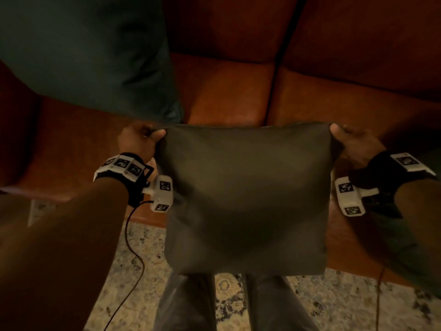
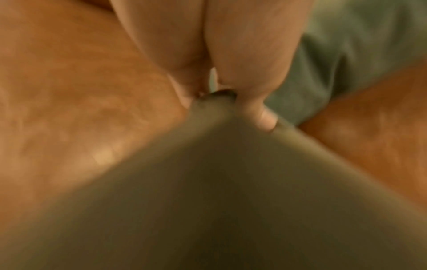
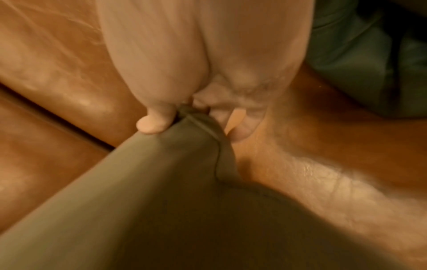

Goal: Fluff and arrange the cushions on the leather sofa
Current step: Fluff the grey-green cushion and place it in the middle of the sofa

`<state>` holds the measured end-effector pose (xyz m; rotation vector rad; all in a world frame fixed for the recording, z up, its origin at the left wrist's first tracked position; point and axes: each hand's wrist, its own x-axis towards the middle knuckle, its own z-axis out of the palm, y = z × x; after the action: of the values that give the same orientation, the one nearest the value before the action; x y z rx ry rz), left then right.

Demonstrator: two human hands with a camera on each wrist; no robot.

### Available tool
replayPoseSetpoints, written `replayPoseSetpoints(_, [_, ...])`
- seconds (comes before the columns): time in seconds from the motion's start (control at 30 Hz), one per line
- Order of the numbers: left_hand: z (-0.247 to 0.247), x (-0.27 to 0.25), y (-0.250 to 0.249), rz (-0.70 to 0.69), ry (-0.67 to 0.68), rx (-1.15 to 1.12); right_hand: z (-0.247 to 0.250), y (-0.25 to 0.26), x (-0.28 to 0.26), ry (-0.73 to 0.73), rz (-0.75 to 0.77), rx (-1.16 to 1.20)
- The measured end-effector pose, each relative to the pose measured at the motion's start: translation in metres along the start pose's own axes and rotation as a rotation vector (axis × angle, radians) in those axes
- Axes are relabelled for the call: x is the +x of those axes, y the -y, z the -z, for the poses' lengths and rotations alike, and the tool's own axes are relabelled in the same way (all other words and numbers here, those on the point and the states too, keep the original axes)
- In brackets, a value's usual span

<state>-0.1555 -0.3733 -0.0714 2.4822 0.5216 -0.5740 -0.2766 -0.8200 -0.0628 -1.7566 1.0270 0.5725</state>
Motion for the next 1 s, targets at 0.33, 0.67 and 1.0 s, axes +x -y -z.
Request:
replayPoseSetpoints(0.33, [-0.002,-0.011,-0.032,0.067,0.2,-0.538,0.0,-0.026,0.022,-0.146,-0.048,-0.065])
replayPoseSetpoints(0.67, [-0.007,-0.003,-0.031,-0.101,0.051,-0.096,-0.003,-0.003,-0.021,-0.328,-0.051,-0.146])
replayPoseSetpoints(1.0, [0.007,-0.023,-0.016,0.191,-0.232,-0.474,-0.036,0.028,-0.036,-0.035,0.118,-0.757])
